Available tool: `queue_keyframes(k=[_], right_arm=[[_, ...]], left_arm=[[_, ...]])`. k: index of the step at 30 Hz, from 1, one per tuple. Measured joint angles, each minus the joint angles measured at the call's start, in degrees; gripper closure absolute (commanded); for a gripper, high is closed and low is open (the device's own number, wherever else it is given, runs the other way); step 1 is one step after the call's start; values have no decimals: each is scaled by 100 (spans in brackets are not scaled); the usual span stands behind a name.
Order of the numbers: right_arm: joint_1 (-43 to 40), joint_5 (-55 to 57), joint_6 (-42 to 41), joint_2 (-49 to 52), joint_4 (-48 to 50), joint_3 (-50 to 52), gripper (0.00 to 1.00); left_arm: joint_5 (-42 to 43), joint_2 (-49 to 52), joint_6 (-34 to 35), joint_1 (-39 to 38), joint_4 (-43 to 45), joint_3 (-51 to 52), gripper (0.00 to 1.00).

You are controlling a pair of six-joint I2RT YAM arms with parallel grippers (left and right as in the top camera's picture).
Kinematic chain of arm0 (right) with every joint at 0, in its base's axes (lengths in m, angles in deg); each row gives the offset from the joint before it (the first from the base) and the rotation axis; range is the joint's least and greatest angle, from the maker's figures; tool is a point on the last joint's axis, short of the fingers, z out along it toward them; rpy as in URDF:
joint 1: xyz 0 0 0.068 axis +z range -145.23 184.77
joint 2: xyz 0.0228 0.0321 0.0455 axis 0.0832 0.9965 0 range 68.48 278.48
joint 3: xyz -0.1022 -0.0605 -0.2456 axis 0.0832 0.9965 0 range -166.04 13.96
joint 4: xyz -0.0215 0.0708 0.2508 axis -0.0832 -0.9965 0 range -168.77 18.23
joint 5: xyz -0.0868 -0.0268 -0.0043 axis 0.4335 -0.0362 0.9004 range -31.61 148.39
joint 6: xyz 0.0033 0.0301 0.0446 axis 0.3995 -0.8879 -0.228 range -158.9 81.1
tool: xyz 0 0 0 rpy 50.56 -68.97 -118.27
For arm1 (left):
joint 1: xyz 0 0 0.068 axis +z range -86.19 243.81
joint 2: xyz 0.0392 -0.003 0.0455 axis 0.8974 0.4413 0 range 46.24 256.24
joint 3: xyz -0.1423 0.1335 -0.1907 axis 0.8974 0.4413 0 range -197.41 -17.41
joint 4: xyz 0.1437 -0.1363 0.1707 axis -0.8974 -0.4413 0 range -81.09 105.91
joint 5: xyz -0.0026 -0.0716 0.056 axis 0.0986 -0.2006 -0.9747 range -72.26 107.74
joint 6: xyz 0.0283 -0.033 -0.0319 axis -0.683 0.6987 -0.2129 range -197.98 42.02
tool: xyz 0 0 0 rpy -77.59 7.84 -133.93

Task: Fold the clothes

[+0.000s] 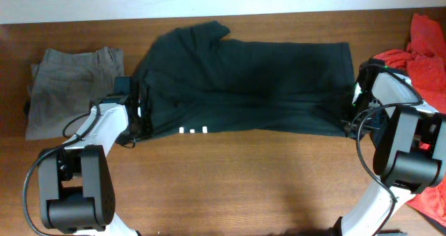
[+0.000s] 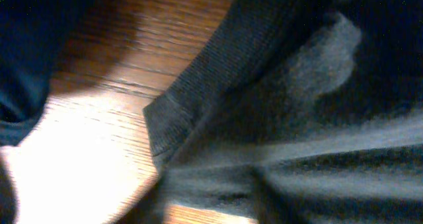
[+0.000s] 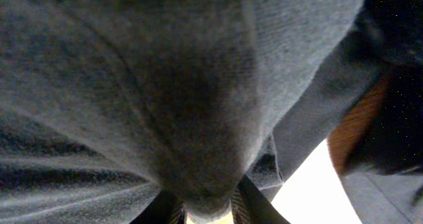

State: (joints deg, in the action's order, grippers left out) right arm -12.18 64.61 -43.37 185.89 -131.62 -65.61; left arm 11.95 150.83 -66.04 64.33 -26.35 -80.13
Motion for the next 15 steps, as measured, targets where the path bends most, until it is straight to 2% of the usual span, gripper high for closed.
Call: queue_keyframes(k=[2, 4, 5, 6, 7, 8, 15], right_arm=[[-68, 17, -7, 0, 0, 0, 74], [-129, 24, -4, 0, 0, 0, 74], [-144, 24, -7, 0, 2, 2, 74], [-146, 24, -4, 0, 0, 4, 74], [-146, 22, -2, 0, 0, 4, 74], [-146, 22, -7, 0, -2, 4, 75], [-146, 22, -4, 0, -144, 4, 75]], left_arm=[[90, 0, -9, 0, -2, 0, 60], [144, 0, -2, 2, -13, 0, 66], [173, 0, -11, 2, -31, 0, 74], [197, 0, -15, 0, -35, 2, 88], [210, 0, -33, 0, -39, 4, 96], [221, 0, -7, 2, -48, 7, 100], [260, -2, -11, 0, -33, 122, 100]])
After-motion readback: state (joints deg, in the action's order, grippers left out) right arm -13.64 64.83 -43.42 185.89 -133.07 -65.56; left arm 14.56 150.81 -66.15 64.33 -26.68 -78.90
